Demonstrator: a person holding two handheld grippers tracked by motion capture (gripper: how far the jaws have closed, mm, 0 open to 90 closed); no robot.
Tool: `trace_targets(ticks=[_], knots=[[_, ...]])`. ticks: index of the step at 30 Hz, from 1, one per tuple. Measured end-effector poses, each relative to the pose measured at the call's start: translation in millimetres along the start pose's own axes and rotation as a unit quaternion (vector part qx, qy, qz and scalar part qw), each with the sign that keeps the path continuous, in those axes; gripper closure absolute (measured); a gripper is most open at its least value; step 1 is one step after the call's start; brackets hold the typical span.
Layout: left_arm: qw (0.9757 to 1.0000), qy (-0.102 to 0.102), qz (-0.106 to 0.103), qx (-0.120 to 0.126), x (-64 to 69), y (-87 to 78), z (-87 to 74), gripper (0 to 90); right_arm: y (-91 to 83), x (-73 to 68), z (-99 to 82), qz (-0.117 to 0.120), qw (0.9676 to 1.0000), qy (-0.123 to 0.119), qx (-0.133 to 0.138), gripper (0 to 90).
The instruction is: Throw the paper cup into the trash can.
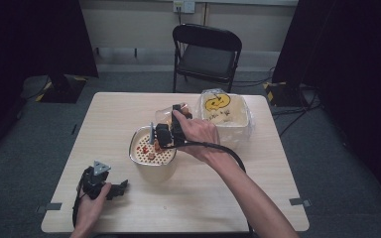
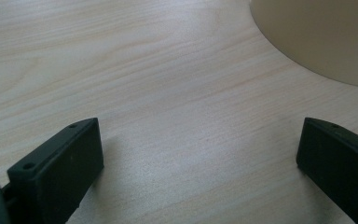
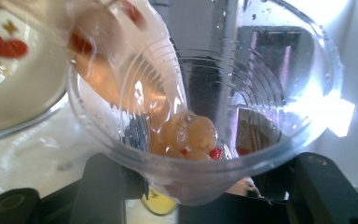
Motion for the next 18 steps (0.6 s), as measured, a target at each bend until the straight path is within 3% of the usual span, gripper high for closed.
trace_targets(ticks=[8,13,18], knots=[[1.0000,0.001,0.000,0.000,-0.1,0.0,0.0,0.0,-2.0,0.2,3.8,-0.044,0.9973,-0.056,-0.015,48.5],[1.0000,0.001,-0.001,0.000,-0.2,0.0,0.0,0.0,-2.7,0.7,4.1,-0.073,0.9932,-0.087,-0.025,48.6],[1.0000,0.001,-0.001,0.000,-0.1,-0.1,-0.1,0.0,-3.6,2.1,3.8,-0.098,0.9860,-0.128,-0.042,48.6]])
Point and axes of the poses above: each handheld gripper's, and its own axes: y roughly forward along the jaws, z roughly out of its top, x roughly to its right, the point moved 7 cm from there along y, roughly forward along the jaws, and after that the axes turned 10 degrees about z, right-handed, at the moved point
